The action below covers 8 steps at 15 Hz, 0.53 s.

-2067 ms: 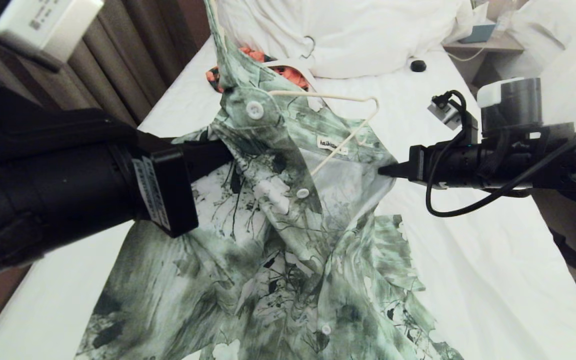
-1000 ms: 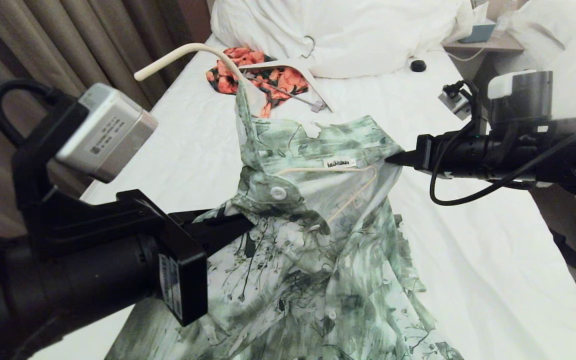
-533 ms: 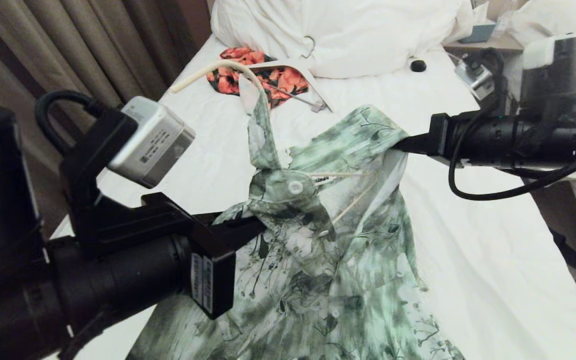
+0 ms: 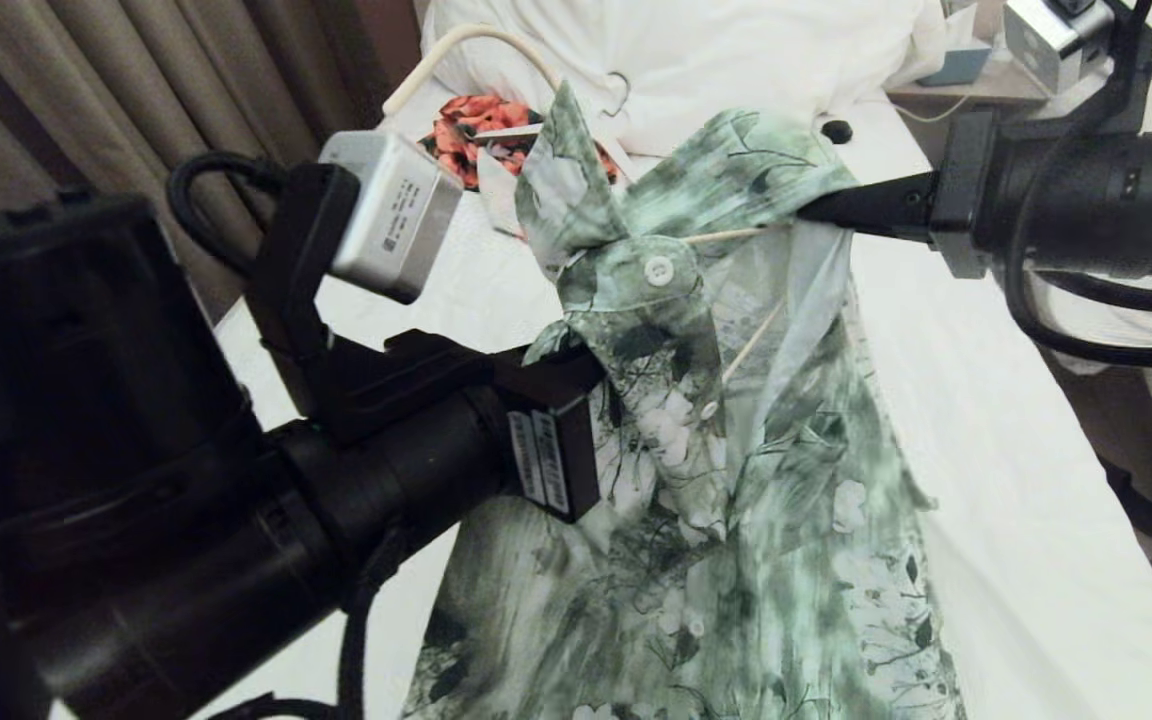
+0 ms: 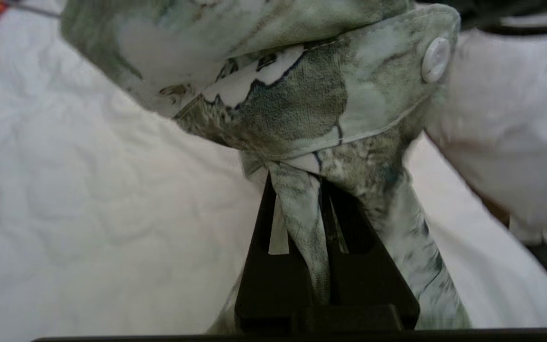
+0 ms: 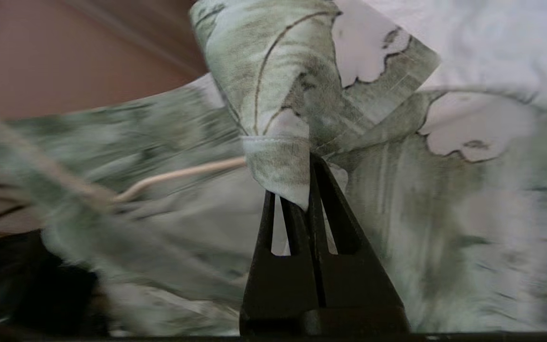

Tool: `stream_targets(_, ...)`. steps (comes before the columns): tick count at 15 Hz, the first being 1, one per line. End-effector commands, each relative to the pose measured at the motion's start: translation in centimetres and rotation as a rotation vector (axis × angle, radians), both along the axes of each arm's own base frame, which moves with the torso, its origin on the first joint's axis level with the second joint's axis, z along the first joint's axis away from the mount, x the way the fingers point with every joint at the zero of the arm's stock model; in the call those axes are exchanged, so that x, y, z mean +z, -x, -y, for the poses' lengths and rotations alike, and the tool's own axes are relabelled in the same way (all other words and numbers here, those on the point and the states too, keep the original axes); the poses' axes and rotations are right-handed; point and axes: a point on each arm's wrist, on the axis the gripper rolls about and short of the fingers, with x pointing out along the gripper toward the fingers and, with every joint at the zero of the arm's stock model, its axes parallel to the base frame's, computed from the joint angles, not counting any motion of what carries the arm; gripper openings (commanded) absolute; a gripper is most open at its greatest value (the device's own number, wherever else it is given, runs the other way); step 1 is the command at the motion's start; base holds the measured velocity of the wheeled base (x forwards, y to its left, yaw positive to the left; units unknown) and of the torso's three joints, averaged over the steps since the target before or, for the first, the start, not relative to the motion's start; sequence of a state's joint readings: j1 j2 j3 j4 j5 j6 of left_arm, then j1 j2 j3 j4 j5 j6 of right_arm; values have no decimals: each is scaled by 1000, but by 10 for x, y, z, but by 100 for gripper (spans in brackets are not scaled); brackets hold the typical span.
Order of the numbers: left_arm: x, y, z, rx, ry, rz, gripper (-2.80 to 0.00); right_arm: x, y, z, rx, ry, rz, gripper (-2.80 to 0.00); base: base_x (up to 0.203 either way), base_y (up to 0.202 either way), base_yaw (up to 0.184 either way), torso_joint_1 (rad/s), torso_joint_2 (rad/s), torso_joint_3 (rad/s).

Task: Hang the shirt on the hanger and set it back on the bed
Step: Hook the other side of the shirt onto the hanger

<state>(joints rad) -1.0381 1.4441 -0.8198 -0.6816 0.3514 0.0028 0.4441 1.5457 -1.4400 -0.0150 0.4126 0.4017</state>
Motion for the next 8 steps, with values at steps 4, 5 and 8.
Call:
stream_targets(4, -15, -16, 32, 9, 145, 80, -280, 21, 25, -13, 89, -31, 53, -280, 0, 0, 0, 0, 0, 0)
stream_targets(5, -15, -16, 36, 5, 177, 99, -280, 23, 31, -17, 112, -27, 46, -280, 0, 0, 0, 0, 0, 0)
stream_targets(8, -10, -15, 35, 20, 204, 114, -280, 18, 48, -23, 170, 10, -20, -280, 0, 0, 0, 0, 0, 0)
